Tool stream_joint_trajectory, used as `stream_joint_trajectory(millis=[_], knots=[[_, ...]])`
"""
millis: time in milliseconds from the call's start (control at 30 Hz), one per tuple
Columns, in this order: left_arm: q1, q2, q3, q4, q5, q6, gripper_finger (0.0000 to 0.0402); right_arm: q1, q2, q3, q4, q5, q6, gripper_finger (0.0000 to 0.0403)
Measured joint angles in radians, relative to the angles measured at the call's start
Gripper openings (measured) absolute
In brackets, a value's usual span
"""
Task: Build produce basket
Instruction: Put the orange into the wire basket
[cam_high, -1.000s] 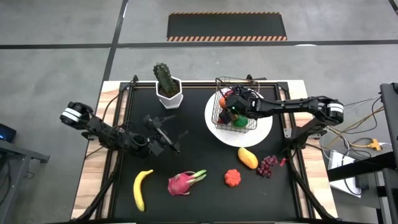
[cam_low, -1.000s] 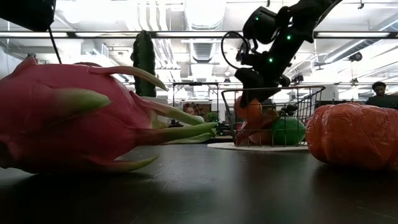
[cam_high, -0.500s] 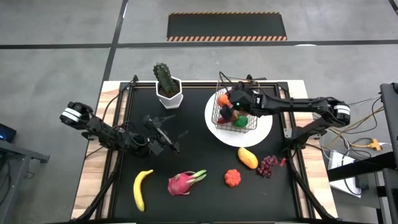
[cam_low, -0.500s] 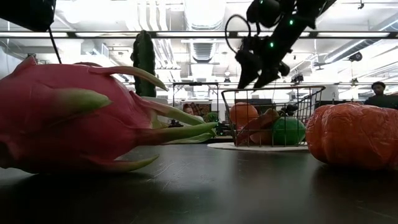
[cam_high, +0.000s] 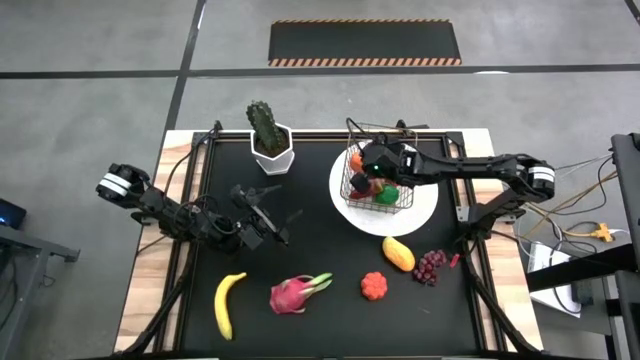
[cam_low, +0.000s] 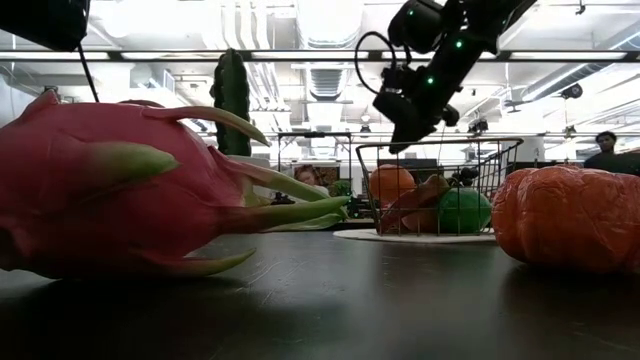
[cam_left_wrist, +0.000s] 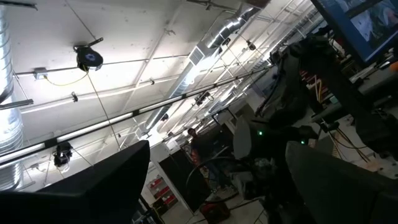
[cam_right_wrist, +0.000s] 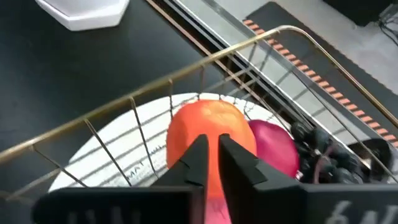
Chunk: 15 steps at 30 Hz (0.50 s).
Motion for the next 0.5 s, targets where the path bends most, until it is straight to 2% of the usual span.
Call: stream_joint_trajectory(millis=[333,500], knots=[[0.0,0.0,0.0,-0.009,-0.002,0.0,0.0357,-0.013,0.063,0.0,0.016,0.0,0.013,0.0009],[0.0,0.0,0.0,-0.009,-0.004,0.0,0.0357,-0.013,0.061,0.0,-0.013,-0.048,0.032,0.0009]])
